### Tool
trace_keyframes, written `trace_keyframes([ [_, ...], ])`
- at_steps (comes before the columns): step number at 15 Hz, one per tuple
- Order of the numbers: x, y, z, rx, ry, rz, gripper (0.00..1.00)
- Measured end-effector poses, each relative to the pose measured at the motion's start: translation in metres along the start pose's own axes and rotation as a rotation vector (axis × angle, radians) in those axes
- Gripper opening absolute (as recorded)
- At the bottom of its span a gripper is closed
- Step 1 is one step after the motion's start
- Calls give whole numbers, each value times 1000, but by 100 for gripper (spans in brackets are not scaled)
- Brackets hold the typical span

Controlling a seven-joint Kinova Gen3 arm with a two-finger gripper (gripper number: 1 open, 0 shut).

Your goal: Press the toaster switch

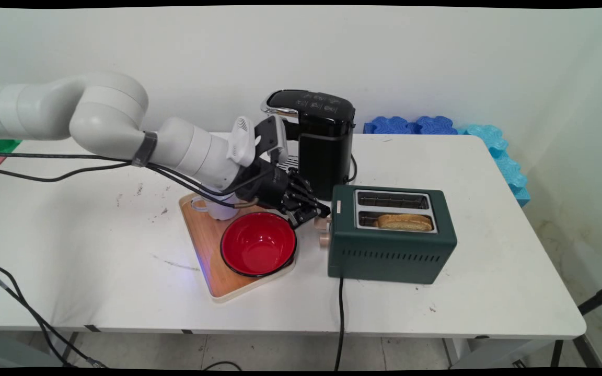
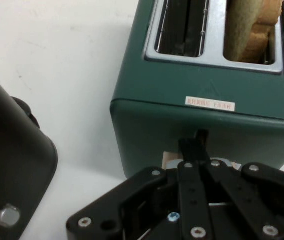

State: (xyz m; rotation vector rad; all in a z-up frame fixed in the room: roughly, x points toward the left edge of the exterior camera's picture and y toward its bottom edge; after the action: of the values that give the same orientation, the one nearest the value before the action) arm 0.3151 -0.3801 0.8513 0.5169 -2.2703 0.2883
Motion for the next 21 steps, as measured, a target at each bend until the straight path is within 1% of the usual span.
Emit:
trace_keyframes([
  [11, -10, 5, 10, -13, -16, -13, 0],
  [21, -20, 7, 14, -12, -25, -18, 0],
])
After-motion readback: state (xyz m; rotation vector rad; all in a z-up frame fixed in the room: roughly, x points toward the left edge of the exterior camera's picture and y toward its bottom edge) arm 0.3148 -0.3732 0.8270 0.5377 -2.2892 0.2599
